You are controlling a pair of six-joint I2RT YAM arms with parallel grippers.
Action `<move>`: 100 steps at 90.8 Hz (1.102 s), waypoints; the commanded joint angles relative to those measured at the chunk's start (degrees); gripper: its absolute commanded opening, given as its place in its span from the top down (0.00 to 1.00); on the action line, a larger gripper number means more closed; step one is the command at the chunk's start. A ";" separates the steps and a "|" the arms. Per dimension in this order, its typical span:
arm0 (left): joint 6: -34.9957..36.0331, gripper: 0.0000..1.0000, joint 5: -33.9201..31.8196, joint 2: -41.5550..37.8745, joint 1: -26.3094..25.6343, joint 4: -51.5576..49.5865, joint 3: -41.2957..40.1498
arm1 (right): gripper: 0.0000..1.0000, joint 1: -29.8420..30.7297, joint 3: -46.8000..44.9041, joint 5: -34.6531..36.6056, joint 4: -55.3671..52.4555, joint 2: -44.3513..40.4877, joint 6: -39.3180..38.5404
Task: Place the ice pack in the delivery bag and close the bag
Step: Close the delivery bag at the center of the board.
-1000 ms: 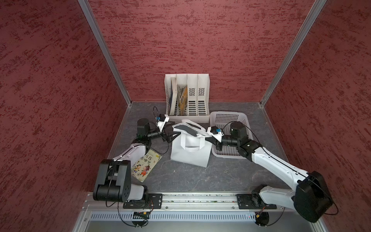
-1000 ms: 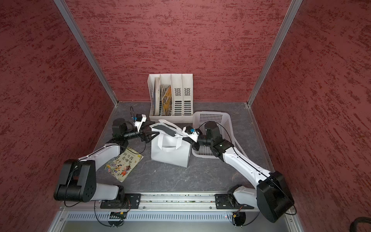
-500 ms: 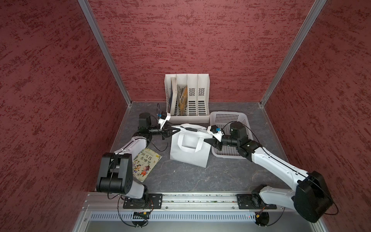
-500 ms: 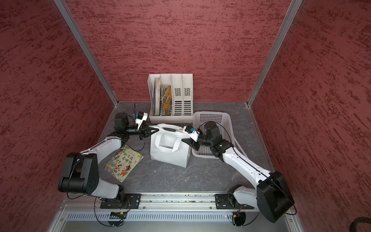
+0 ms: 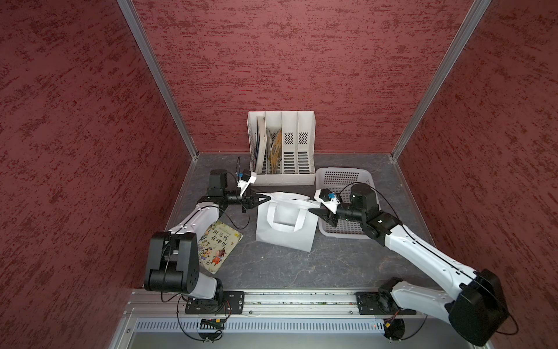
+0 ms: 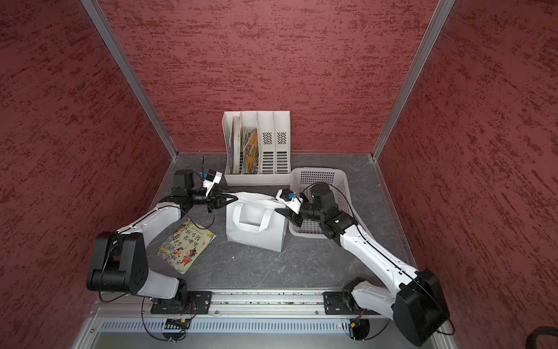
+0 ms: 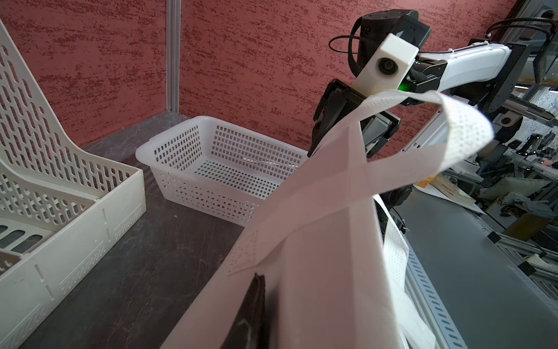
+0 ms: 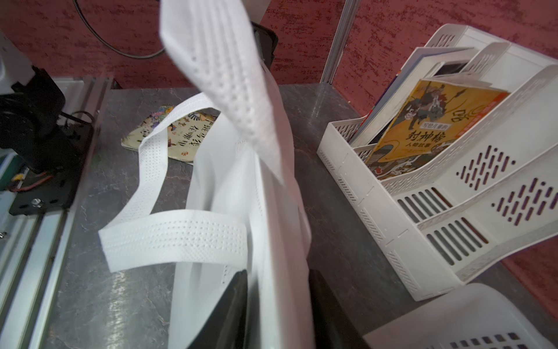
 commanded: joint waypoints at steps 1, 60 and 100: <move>1.17 0.82 0.79 0.88 0.26 -3.88 1.60 | 0.82 0.69 2.75 4.57 -4.46 1.71 -3.93; 4.72 0.81 3.51 6.19 1.05 -17.38 8.55 | 0.96 1.16 -5.72 7.10 7.75 -1.60 -9.28; 8.23 0.84 0.97 5.09 0.92 -21.39 9.41 | 0.78 1.29 -3.95 4.21 8.28 0.00 -8.39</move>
